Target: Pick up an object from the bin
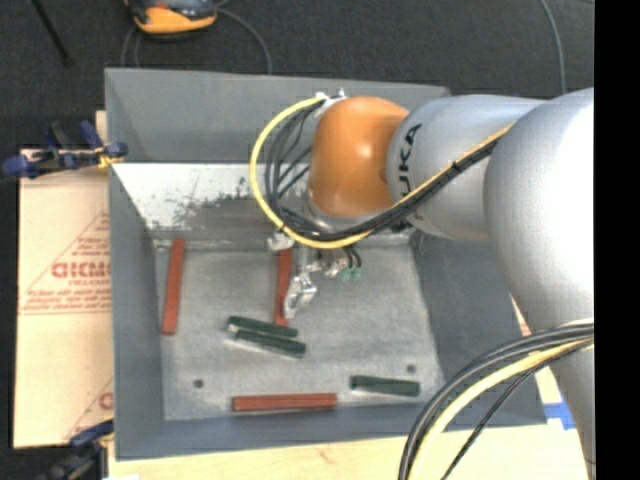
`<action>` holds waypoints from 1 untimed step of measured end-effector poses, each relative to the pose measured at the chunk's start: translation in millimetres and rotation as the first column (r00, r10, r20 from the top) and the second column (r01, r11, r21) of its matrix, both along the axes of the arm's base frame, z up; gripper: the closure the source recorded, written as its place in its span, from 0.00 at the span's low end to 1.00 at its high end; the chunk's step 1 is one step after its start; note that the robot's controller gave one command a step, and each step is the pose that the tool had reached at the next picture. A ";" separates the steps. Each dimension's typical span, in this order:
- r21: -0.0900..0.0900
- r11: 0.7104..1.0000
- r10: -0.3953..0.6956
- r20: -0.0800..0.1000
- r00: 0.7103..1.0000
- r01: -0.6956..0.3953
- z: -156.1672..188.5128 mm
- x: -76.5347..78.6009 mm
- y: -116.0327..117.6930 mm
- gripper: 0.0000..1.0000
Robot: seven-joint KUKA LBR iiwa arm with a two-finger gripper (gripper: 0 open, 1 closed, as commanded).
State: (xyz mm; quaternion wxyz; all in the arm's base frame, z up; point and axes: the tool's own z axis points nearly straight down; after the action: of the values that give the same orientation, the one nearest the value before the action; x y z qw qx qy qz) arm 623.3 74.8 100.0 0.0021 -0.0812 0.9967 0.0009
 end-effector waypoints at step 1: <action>0.005 0.908 0.420 -0.008 0.908 -0.420 -20.3 -7.7 -43.3 1.00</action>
Offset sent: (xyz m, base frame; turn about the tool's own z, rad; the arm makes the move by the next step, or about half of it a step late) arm 0.0000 0.0000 0.0000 0.0000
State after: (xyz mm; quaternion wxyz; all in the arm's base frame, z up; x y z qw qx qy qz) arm 615.6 31.5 79.7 -0.0023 -0.2935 0.9560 0.0030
